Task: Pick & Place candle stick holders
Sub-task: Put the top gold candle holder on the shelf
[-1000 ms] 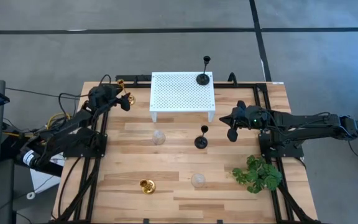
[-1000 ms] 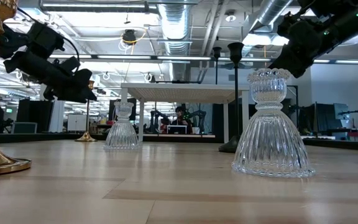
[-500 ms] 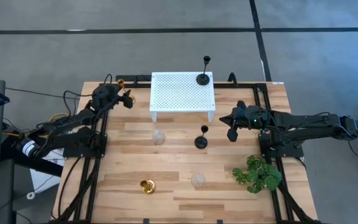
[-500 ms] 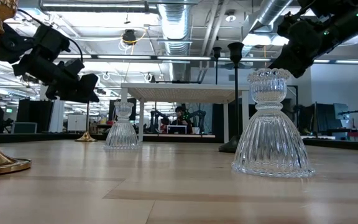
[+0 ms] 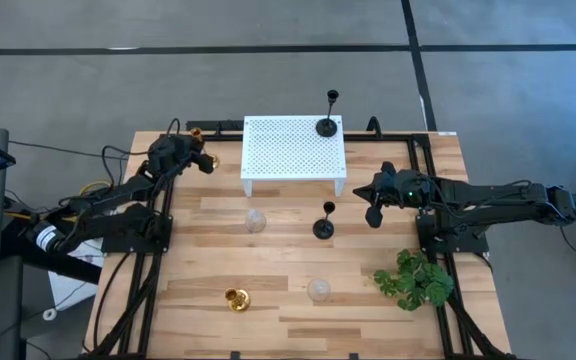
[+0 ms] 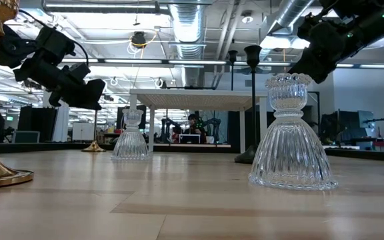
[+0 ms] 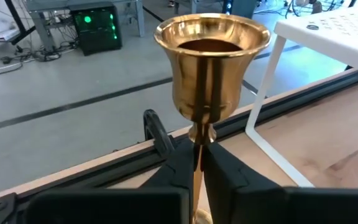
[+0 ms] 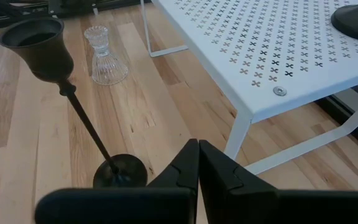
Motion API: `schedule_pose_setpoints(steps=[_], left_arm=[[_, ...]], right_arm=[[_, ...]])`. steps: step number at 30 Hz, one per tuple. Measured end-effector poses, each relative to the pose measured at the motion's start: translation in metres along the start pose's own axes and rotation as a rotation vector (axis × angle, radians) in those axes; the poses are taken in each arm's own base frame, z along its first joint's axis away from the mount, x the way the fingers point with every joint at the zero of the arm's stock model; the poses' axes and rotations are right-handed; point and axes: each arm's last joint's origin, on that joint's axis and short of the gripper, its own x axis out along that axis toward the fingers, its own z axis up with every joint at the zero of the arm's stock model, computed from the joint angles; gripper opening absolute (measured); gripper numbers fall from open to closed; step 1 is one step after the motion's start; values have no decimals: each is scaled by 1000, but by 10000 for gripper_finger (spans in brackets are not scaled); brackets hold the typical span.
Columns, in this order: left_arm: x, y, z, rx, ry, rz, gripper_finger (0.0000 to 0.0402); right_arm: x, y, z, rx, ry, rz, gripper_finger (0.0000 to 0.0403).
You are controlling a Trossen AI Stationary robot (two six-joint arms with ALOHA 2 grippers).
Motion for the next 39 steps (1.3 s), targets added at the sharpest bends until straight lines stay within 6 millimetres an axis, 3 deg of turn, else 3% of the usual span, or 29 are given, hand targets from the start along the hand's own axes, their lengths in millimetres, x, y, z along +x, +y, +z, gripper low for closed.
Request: schedule_pose_setpoints(steps=[4,8,23,28,33,39], left_arm=[[0,0,0,-2,0,0,32],[0,-1,0,-6,0,-5,15],[-1,-10,0,-43,36,-52,15],[0,-21,20,-37,64,-98,15],[-4,-29,46,58,203,-13,15],[-16,-40,88,43,82,-83,15]], right_arm=[[0,0,0,0,0,0,0],[0,0,0,0,0,0,0],[0,0,-1,-2,7,-1,0],[0,0,-1,-2,8,-1,0],[0,0,-1,-5,10,-1,0],[0,0,-2,-6,16,-2,0]])
